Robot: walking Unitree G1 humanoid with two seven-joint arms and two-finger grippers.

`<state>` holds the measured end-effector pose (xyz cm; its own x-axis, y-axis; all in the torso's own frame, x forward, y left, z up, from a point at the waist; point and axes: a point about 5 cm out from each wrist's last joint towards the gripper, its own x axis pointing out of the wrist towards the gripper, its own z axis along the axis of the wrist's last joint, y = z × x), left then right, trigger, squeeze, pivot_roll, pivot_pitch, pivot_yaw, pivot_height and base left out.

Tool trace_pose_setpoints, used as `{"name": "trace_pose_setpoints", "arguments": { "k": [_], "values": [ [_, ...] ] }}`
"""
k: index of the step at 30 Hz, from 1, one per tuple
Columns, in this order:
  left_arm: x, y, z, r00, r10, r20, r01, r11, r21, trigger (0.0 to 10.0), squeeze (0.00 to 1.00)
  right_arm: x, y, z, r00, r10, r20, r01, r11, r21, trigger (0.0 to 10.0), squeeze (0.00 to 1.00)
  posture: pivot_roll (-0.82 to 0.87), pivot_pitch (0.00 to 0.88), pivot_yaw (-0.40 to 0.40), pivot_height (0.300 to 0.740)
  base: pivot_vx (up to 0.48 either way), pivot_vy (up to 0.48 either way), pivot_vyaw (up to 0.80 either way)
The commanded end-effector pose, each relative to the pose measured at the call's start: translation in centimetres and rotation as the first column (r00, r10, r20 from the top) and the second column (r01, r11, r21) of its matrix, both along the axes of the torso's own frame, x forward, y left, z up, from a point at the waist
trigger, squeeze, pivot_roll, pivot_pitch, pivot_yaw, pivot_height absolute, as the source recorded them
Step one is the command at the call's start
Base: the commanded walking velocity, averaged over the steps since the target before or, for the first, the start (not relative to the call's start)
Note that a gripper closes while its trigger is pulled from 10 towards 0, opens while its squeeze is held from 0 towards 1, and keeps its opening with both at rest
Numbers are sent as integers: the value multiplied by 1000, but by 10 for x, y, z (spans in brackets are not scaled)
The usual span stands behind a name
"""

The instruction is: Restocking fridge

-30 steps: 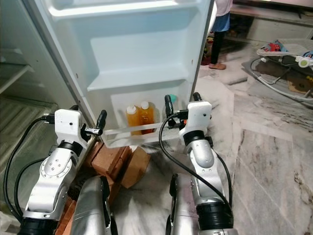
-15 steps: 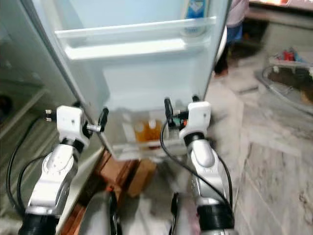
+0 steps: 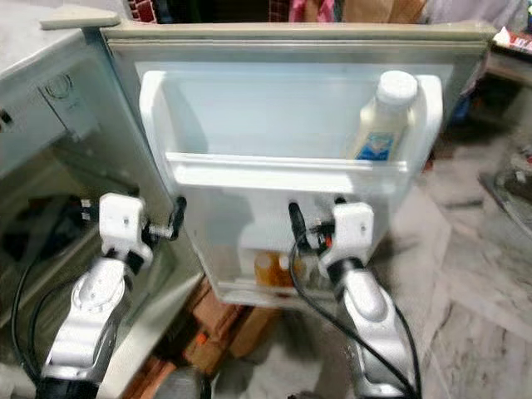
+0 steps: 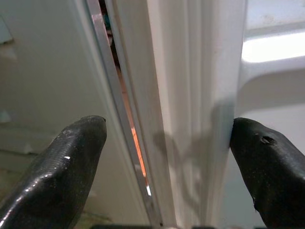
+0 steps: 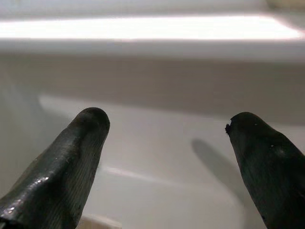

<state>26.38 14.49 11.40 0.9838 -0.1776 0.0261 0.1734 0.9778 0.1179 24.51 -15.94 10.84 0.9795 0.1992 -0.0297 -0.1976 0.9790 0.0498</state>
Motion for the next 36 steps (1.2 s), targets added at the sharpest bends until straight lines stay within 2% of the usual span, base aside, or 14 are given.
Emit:
{"name": "trace_pose_setpoints", "arguments": {
  "k": [1,3,5,6,8,9,14,16,21,24,28,31,33,36],
  "values": [
    [-3,16,-3,998,65,-21,-65,998,26,10000,0,-5,-3,0,1000,11,-21,-11,1000,9,10000,0,39,0,7,740,0,0,0],
    [-4,16,-4,998,61,-27,-60,997,38,10000,0,-8,-4,-3,999,16,-41,-16,1000,3,10000,0,38,0,9,740,0,0,0],
    [-2,13,-5,998,57,-26,-56,997,45,10000,0,-12,0,-10,991,72,-111,-68,997,43,10000,0,37,0,11,740,0,0,0],
    [-2,13,-5,998,57,-26,-56,997,45,10000,0,-12,0,-10,991,72,-111,-68,997,43,10000,0,37,0,11,740,0,0,0],
    [4,8,-2,999,44,-13,-44,998,51,10000,0,-13,9,-9,981,156,-114,-148,986,76,10000,0,35,0,15,740,0,0,0],
    [7,4,1,999,33,1,-33,998,54,10000,0,-12,13,-10,972,193,-134,-186,981,61,10000,0,35,0,15,740,0,0,0],
    [12,0,8,1000,19,23,-20,998,55,10000,0,-6,15,-7,970,212,-118,-207,977,52,10000,0,40,0,16,740,-105,0,0],
    [14,0,8,1000,19,24,-20,998,57,10000,0,-4,17,-6,967,228,-112,-228,974,10,10000,0,41,0,17,740,-304,0,0],
    [14,0,8,999,16,27,-18,998,62,10000,0,-1,18,-7,964,238,-119,-243,970,-28,10000,0,41,0,15,740,-302,0,0],
    [15,-1,8,999,18,28,-20,998,63,10000,0,8,16,-4,983,167,-81,-176,977,-116,10000,0,44,0,13,740,-285,0,0],
    [16,-2,9,999,18,30,-20,998,63,10000,0,11,18,3,979,199,-49,-203,975,-87,10000,0,45,0,11,740,-284,0,0],
    [16,-2,8,999,17,31,-19,998,64,10000,0,16,17,6,984,179,-27,-180,975,-129,10000,0,45,0,11,740,-280,0,0],
    [17,-3,9,999,17,33,-19,998,63,10000,0,18,19,7,976,213,-39,-216,971,-100,10000,0,44,0,12,740,-274,0,0],
    [17,-4,10,999,14,36,-16,998,61,10000,0,19,21,9,976,218,-22,-219,970,-106,10000,0,44,0,16,740,-266,0,0]
  ]
}}
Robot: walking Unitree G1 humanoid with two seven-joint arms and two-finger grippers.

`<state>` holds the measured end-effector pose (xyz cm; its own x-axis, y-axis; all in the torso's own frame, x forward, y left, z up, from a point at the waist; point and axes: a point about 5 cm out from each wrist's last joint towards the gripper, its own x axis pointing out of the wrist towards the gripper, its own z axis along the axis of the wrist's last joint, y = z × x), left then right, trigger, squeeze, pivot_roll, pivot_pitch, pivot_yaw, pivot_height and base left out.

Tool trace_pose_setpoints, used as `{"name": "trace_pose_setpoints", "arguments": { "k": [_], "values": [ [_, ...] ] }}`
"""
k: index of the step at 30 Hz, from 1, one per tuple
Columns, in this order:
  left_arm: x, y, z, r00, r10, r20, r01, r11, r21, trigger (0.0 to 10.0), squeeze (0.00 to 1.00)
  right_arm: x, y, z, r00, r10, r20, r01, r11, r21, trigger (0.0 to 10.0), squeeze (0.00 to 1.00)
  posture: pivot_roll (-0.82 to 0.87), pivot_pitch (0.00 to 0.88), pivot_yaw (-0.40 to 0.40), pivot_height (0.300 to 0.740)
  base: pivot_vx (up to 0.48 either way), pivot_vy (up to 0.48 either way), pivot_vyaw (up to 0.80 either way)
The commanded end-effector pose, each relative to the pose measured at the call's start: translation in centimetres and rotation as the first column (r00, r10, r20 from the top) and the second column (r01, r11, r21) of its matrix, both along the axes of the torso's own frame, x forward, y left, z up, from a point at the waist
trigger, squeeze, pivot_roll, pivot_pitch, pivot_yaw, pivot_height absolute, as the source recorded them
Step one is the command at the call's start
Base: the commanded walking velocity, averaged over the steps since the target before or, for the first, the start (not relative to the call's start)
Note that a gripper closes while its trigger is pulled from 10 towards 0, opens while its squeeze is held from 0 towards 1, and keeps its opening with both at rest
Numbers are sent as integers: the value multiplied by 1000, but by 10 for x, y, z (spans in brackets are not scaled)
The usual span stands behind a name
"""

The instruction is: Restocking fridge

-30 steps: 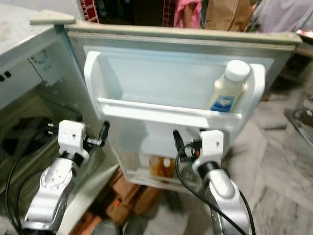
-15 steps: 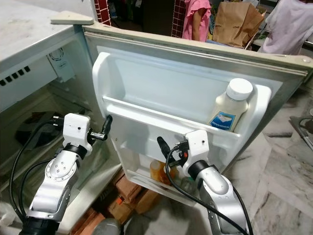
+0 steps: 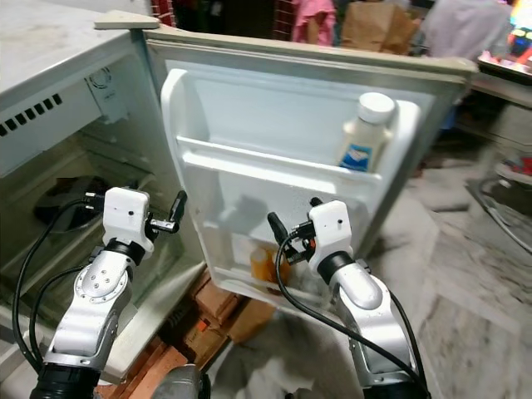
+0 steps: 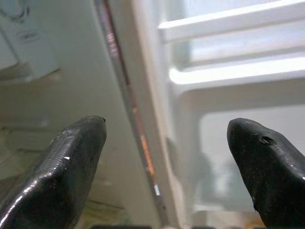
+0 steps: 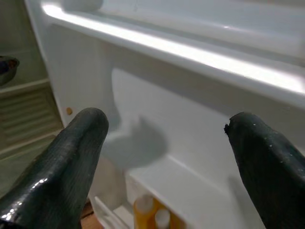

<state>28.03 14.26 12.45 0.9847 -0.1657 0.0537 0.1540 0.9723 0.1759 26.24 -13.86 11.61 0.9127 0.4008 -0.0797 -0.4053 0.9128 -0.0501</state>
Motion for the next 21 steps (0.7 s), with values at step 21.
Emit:
{"name": "trace_pose_setpoints", "arguments": {
  "k": [21],
  "values": [
    [-4,-3,3,999,-53,-5,53,998,-32,10000,0,5,10,9,998,-18,59,13,997,74,10000,0,51,0,37,740,-23,-74,0]
  ]
}}
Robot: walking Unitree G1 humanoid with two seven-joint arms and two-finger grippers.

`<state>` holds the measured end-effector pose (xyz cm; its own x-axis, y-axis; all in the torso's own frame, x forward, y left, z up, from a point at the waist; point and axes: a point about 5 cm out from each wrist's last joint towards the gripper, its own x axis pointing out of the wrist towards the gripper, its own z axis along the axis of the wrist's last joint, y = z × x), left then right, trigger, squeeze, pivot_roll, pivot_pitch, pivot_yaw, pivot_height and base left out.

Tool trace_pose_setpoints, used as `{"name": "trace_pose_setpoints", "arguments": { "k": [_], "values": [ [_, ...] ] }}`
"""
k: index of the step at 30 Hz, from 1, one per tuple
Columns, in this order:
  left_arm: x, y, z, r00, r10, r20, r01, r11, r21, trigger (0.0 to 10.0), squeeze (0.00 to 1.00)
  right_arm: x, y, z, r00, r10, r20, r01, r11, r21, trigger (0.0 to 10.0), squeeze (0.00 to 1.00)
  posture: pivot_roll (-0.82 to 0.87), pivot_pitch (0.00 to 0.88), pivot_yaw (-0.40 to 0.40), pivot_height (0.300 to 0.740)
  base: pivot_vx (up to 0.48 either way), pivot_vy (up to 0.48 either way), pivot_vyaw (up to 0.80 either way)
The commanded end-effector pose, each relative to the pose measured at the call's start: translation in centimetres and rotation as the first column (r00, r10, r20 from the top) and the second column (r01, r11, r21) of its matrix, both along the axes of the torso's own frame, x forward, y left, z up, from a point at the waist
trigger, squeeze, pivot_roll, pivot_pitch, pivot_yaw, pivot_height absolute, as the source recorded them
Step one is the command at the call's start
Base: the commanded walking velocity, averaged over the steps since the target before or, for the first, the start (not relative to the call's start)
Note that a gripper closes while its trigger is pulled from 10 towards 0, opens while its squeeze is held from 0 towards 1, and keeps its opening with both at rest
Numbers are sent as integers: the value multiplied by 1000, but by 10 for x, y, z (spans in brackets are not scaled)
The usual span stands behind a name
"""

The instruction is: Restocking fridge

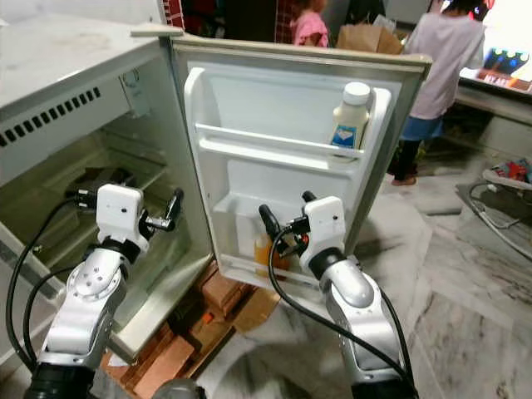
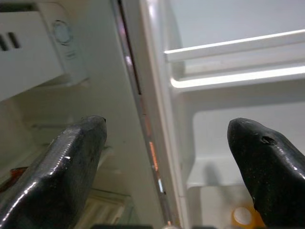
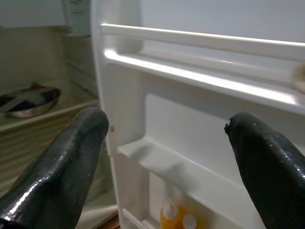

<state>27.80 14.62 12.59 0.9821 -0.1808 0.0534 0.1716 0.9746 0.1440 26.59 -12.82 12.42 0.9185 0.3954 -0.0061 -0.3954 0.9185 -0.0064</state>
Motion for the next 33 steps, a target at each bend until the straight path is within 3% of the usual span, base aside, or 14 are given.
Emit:
{"name": "trace_pose_setpoints", "arguments": {
  "k": [1,6,13,20,27,33],
  "values": [
    [-3,-7,1,999,-44,-3,44,999,5,10000,0,1,0,0,1000,-8,9,8,1000,4,10000,0,49,0,37,740,0,-472,0],
    [-4,-6,-3,999,-51,-14,51,999,7,10000,0,-3,4,0,1000,12,3,-12,1000,16,10000,0,38,0,35,740,0,-477,106],
    [-3,-9,-5,999,-46,-20,46,999,-5,10000,0,-20,17,-7,972,224,-74,-224,975,4,10000,0,17,10,15,740,0,-480,800],
    [-9,-13,-8,997,-62,-36,61,998,-13,10000,0,-26,20,-12,936,330,-119,-335,942,-20,10000,0,16,22,17,740,0,-480,676],
    [-4,-10,-7,998,-62,-31,62,998,1,10000,0,-27,19,-10,942,318,-105,-322,946,-23,10000,0,19,31,15,740,0,-478,325],
    [-3,-10,-5,999,-47,-24,47,999,23,10000,0,-17,18,-7,964,256,-73,-259,965,-29,10000,0,40,35,2,740,84,-435,0]
  ]
}}
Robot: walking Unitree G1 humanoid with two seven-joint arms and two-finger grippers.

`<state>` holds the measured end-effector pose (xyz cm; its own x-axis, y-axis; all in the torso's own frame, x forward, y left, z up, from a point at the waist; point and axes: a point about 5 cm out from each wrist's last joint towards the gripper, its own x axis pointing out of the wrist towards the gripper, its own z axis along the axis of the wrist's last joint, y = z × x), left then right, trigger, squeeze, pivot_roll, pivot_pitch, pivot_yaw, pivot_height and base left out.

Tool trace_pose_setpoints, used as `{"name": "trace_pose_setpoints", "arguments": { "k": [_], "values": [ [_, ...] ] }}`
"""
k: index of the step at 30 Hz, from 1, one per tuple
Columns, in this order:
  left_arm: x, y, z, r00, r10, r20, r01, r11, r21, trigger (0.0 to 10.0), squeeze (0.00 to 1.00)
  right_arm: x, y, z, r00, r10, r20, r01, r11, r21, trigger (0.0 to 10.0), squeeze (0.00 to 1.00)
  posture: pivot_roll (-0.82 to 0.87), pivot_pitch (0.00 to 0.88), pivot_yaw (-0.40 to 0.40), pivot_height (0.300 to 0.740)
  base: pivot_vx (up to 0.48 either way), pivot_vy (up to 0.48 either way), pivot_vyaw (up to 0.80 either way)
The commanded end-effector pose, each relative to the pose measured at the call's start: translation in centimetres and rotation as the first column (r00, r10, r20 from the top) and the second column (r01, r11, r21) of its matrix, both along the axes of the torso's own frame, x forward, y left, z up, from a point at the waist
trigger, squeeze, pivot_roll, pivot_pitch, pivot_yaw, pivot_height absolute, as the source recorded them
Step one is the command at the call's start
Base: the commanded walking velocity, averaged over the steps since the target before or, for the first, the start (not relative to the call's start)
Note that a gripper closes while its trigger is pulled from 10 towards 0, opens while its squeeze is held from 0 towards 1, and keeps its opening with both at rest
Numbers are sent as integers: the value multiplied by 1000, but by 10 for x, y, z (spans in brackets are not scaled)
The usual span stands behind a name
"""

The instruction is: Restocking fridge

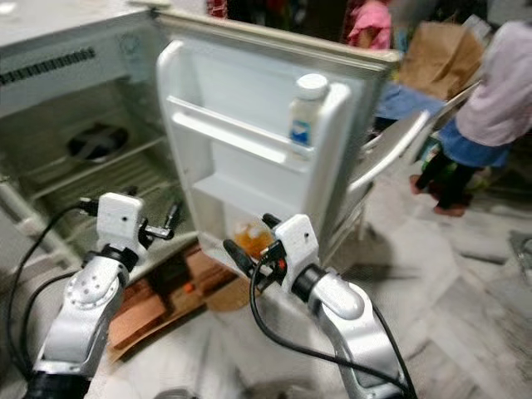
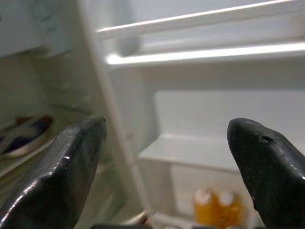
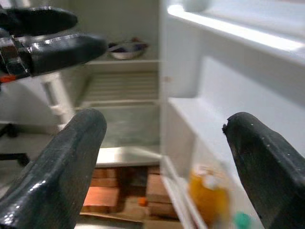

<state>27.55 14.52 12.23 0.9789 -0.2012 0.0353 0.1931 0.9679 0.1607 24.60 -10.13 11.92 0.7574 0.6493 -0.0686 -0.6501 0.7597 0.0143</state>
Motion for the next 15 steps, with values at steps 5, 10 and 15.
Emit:
{"name": "trace_pose_setpoints", "arguments": {
  "k": [5,10,15],
  "values": [
    [-3,-7,-4,1000,-8,-19,8,1000,-3,10000,0,18,-13,9,989,-130,76,132,991,-18,10000,0,38,35,9,740,372,-298,0],
    [-4,-13,-4,999,-36,-22,36,999,8,10000,0,22,-16,15,982,-162,101,163,987,-6,10000,0,39,46,14,740,376,-295,0],
    [-4,-12,-5,999,-27,-27,27,1000,13,10000,0,18,-12,13,985,-128,114,130,991,-13,10000,0,42,45,15,740,375,-295,634]
  ]
}}
